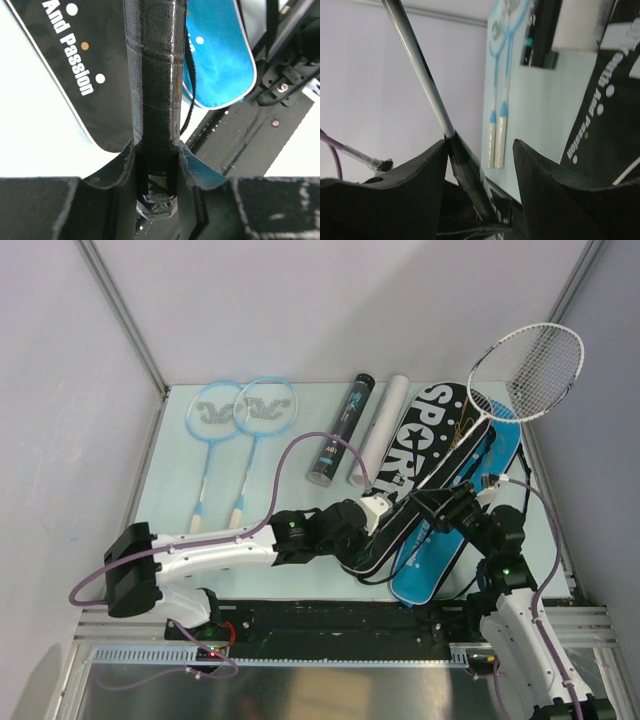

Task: Pack up the badminton gear
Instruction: Pick up the racket from the center of the board.

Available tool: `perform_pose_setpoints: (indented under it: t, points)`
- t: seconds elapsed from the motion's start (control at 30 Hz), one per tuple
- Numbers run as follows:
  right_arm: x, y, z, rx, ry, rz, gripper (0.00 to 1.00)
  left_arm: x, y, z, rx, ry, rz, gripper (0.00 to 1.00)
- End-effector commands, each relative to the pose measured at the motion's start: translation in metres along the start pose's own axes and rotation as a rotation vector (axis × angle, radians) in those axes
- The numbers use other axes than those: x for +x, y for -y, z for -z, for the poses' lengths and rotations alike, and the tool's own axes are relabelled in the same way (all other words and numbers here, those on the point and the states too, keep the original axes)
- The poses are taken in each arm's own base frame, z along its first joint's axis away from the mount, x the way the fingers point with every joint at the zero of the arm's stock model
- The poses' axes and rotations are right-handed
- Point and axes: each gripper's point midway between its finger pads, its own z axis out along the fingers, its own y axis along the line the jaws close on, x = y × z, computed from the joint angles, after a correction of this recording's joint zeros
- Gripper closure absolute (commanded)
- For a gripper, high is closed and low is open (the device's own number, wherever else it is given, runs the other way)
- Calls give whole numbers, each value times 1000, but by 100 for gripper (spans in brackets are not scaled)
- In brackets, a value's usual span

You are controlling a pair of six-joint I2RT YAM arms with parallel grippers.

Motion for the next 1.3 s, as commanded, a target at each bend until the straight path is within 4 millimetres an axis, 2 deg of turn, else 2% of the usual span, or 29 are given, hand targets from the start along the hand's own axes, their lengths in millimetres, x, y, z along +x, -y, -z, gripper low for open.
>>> perform_pose_setpoints:
  t: [0.0,0.13,0.47,0.77,0.87,0.9,0.97,1.0,1.03,1.13,1.17,1.2,1.27]
  points:
    - [8,-1,-8,44,-1,7,41,-62,-4,2,-77,195,30,100]
    - [16,-9,-16,29,5,11,43,-68,-8,-2,-115,209,56,100]
    - [26,-11,-35,17,-36,-6,46,-68,-17,7,-153,233,53,100]
    - [40,-30,-45,-89,-139,41,52,-63,-15,10,-128,224,32,100]
    - [41,-32,-45,-92,-147,58,58,-60,-15,10,-127,220,39,100]
    - [41,-32,-45,-90,-145,63,63,-61,-16,11,-129,222,40,100]
    - [37,-32,-43,-83,-125,77,78,-61,-18,11,-138,226,44,100]
    - [35,-34,-42,-86,-111,86,88,-61,-18,12,-141,229,45,97]
    - [33,-33,-41,-82,-99,94,94,-62,-19,13,-144,231,42,92]
    - [23,-37,-33,-90,-63,115,99,-63,-17,21,-127,246,30,52]
    - [19,-38,-28,-95,-62,116,100,-64,-17,24,-123,250,24,42]
    - [16,-38,-24,-99,-62,116,100,-65,-17,28,-120,260,19,36]
    - [8,-33,-15,-85,-69,108,100,-69,-18,37,-122,280,-1,31]
